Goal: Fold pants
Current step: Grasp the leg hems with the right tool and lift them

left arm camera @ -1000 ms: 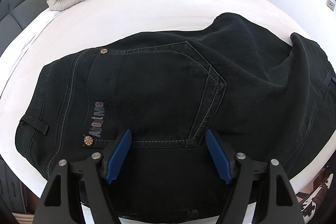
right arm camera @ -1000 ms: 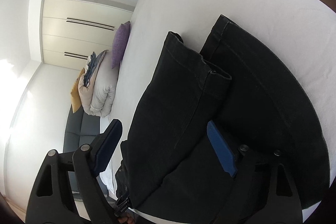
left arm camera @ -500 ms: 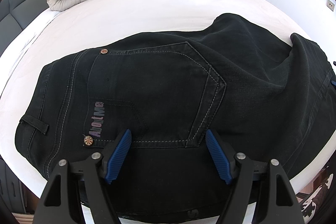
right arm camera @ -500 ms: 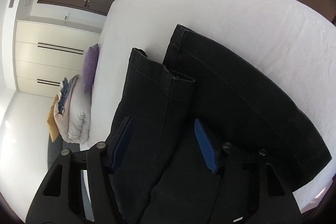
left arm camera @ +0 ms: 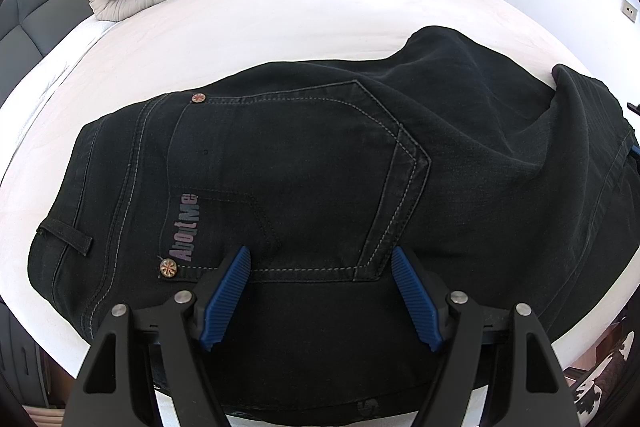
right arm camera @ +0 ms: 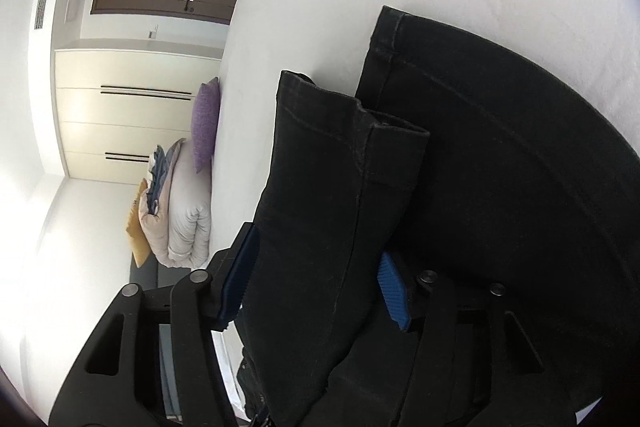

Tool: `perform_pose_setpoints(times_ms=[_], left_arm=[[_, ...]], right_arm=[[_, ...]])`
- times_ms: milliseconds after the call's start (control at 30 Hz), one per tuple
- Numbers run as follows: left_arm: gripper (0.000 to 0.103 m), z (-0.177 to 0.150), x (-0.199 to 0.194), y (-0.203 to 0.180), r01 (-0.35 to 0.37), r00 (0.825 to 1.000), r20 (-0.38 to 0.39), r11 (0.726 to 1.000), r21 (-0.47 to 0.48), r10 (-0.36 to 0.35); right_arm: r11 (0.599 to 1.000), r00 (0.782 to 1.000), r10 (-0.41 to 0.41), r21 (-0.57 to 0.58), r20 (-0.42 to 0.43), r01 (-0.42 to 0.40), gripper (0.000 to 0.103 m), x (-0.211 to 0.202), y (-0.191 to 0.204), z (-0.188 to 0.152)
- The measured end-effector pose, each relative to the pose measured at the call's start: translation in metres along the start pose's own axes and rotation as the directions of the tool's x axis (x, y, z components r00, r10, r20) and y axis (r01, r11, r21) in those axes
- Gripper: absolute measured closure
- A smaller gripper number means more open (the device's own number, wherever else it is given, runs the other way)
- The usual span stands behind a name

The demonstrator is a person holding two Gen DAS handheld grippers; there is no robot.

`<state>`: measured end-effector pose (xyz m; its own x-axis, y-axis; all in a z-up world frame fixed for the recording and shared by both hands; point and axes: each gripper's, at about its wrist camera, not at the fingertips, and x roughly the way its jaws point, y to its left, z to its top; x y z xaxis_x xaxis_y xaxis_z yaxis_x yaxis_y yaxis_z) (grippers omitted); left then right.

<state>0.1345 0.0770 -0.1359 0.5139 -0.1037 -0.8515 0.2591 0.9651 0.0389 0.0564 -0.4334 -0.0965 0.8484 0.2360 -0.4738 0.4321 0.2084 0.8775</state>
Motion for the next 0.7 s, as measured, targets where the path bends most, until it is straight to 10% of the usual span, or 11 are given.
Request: perform_pose_setpoints(times_ms=[167,633,700], left_arm=[[0.028,0.000,0.000,0.000,0.000,1.000,0.000,1.000,0.001,0.000],[0.027,-0.001,-0.001,0.001,0.000,1.000,0.001,1.000,0.001,0.000],[0.027,-0.001,0.000,0.001,0.000,1.000,0.001,1.000,0.001,0.000]], right_arm=[[0.997,0.998,0.063,0.041,0.007,-0.063,0.071,-0.005,-0.016,-0.005],[0.990,0.990,0.139,0.006,0.029,-0.139,0.072,-0.015,-0.023,-0.015],[0.992,0.992,0.124,-0.014,0.017,-0.124,0.090,-0.016,-0.023,-0.010]])
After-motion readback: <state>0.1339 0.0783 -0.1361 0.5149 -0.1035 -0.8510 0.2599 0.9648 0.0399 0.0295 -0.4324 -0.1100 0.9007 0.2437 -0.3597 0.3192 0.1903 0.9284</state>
